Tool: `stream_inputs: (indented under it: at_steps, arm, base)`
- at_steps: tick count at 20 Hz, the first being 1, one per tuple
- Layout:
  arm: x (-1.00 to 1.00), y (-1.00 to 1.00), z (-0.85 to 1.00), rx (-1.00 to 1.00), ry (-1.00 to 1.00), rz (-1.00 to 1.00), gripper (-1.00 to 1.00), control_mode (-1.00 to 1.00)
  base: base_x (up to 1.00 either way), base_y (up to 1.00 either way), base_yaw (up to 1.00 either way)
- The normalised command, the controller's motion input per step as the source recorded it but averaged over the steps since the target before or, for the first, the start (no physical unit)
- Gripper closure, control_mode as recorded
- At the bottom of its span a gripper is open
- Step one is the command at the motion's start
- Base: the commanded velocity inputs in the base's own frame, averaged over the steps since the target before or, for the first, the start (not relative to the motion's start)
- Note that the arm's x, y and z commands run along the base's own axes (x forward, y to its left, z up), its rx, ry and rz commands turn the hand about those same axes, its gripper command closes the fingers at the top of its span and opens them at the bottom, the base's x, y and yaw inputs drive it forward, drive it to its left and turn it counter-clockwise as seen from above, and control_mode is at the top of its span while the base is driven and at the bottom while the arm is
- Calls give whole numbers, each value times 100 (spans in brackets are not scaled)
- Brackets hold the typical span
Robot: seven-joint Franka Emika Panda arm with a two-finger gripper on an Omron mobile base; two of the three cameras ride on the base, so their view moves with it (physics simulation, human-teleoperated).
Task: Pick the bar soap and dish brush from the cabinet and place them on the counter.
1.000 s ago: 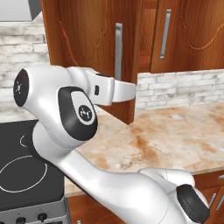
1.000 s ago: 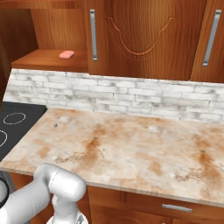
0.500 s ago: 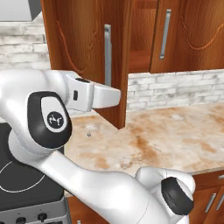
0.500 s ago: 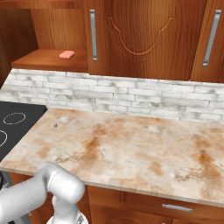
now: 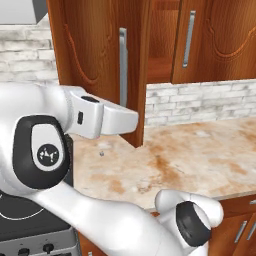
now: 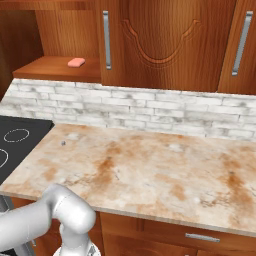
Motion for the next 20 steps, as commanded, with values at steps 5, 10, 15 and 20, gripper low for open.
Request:
stream_inputs:
  at_steps: [5,10,15,20]
  arm:
    - [-47,-24,-9,1,1,7,-100,-100]
    - [-39,-33,-13,3,1,9,-100,-100]
    - [-34,-27,-16,1,1,13,-100,-100]
    - [-30,-16,-10,-1,2,15,-100,-100]
  base:
    - [0,0,0]
    - [0,0,0]
    - [0,0,0]
    - [0,0,0]
